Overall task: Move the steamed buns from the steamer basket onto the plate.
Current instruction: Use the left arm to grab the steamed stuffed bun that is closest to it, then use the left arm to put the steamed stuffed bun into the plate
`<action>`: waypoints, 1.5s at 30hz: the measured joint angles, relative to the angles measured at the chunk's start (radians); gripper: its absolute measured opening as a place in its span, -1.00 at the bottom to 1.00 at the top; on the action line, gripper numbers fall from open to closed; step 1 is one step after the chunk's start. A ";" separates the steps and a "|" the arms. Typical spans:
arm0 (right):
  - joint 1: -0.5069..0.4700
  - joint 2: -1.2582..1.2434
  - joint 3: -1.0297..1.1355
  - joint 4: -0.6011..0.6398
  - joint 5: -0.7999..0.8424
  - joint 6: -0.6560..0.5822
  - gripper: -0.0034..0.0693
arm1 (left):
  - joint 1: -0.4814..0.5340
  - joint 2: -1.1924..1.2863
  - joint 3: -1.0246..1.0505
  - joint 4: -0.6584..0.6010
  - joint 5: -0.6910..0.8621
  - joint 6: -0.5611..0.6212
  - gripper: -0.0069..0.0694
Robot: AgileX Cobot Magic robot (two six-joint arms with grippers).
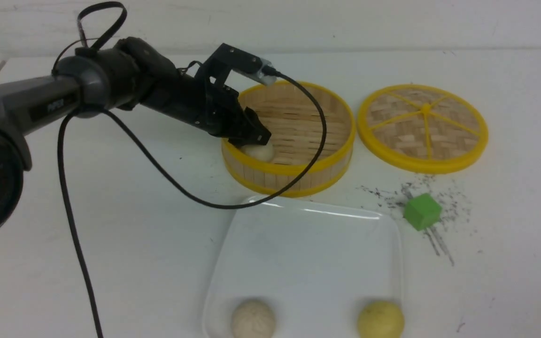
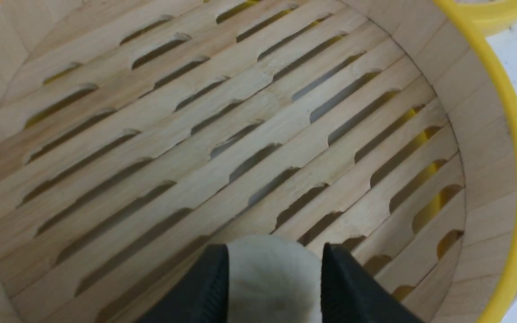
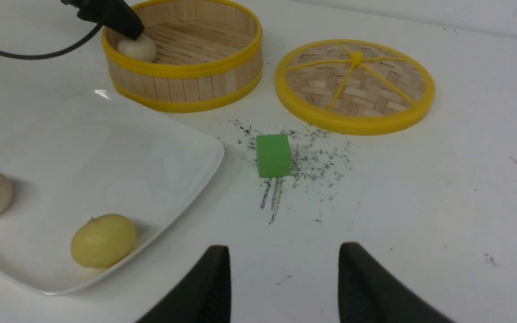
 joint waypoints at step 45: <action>0.000 0.000 0.000 0.011 0.000 0.000 0.04 | -0.025 -0.419 0.042 0.291 0.539 -0.513 -0.76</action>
